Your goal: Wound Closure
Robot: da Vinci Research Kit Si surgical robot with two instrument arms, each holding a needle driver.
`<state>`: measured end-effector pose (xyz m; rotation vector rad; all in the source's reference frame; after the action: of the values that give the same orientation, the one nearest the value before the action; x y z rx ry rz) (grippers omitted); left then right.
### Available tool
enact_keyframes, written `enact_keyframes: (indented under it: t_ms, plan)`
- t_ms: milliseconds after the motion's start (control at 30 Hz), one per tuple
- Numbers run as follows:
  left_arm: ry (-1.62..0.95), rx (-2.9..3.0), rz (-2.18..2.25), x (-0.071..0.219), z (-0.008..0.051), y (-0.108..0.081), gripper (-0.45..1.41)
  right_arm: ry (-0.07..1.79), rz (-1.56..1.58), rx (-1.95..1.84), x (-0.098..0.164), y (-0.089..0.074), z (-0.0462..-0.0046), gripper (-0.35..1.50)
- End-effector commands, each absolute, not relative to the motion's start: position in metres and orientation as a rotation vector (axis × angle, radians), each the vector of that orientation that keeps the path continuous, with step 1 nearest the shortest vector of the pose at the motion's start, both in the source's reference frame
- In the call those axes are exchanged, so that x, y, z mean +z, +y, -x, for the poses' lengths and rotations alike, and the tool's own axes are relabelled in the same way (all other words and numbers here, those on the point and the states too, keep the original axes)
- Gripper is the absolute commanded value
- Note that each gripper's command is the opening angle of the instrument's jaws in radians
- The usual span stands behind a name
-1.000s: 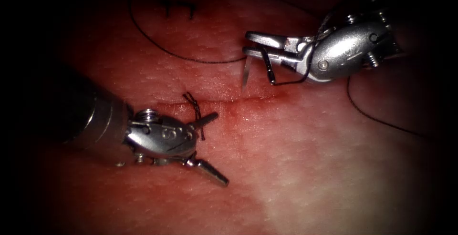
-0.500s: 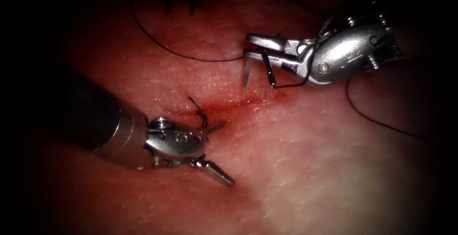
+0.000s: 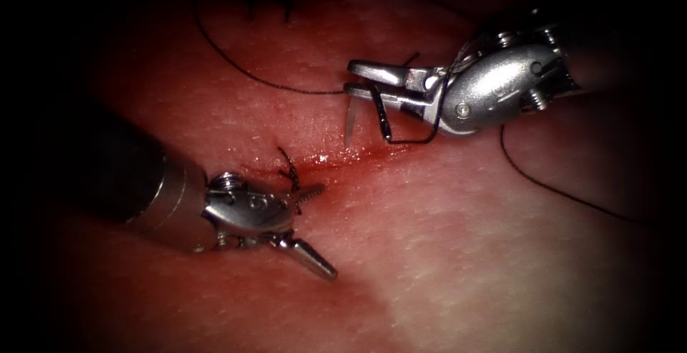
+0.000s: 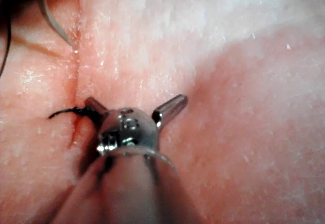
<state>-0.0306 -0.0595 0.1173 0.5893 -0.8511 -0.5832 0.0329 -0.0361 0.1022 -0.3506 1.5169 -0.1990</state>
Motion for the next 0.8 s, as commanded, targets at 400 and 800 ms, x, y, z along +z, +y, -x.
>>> enact_keyframes:
  t_ms: [400, 800]
  plan:
    - [-0.875, -0.562, -0.588, 0.1145, 0.0319, -0.0604, 0.99, 1.549, 0.372, -0.265, 0.1038, -0.0358, -0.0345, -0.35]
    - [-0.916, -0.564, -0.585, 0.1119, 0.0321, -0.0597, 0.99, 1.531, 0.406, -0.295, 0.1052, -0.0359, -0.0352, -0.35]
